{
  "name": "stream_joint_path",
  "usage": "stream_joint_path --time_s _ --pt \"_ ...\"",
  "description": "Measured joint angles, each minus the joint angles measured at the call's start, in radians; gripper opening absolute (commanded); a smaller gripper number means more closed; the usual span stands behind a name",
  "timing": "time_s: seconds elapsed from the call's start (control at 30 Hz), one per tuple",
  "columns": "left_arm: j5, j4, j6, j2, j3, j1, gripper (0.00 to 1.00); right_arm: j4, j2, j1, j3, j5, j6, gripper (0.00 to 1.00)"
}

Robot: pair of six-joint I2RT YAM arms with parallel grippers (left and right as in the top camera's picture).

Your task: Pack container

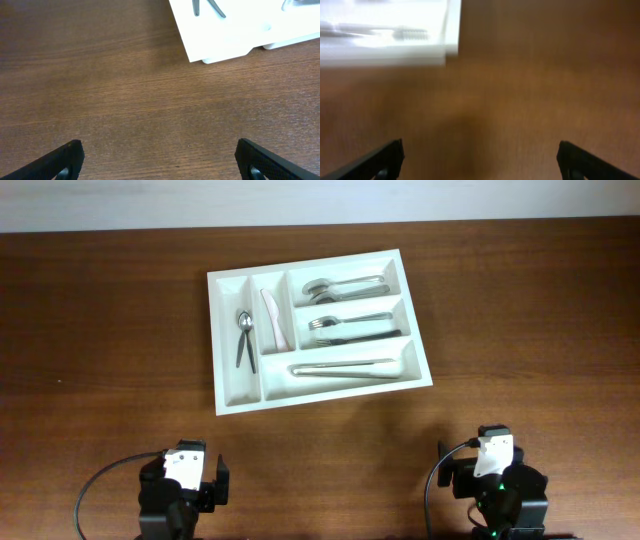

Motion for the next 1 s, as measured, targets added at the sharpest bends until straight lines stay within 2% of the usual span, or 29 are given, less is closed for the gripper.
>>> stream_joint_path --time_s 0.73,1.0 --pt "0.0 0.0 0.0 0.0 0.0 0.0 0.99 -0.007 -0.001 -0.019 0.002 0.034 -0.029 0.99" --pt "0.0 0.0 0.0 0.0 0.0 0.0 0.99 -0.007 0.06 -0.019 0.002 0.033 -0.029 0.99"
